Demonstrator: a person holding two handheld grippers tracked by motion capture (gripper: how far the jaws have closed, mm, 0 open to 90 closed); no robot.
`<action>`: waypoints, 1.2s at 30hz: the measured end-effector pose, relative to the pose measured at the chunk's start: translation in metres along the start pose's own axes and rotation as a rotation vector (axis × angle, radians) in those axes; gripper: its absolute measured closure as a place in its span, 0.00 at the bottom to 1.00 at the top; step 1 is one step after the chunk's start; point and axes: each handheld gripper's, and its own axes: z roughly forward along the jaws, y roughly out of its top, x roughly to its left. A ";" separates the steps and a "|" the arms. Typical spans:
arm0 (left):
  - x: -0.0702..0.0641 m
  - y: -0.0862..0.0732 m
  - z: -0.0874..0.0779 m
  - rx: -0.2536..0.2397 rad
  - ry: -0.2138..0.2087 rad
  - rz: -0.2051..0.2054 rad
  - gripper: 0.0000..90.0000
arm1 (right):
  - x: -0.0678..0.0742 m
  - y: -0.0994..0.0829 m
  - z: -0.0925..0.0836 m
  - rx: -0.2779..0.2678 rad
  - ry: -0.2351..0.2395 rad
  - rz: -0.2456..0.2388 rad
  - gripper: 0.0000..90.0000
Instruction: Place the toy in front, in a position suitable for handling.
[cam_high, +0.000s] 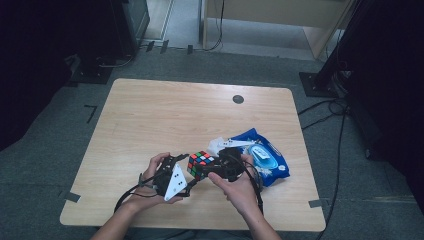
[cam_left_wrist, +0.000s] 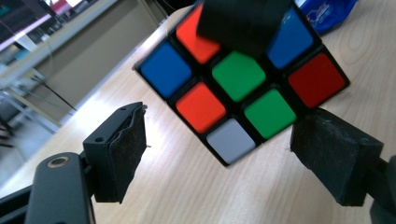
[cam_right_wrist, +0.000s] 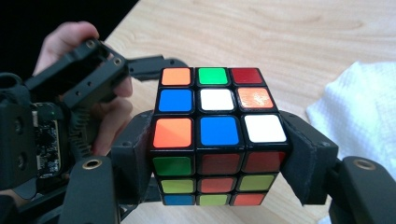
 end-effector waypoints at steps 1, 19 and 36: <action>-0.001 0.000 0.000 0.000 0.005 0.015 0.21 | 0.001 0.000 0.001 0.011 0.001 0.001 0.39; -0.027 0.001 0.008 0.028 0.073 0.274 0.25 | 0.004 -0.001 0.013 0.140 -0.043 -0.032 0.39; 0.014 -0.009 0.002 0.052 -0.014 -0.094 0.38 | -0.024 0.007 -0.022 -0.182 0.084 0.032 0.44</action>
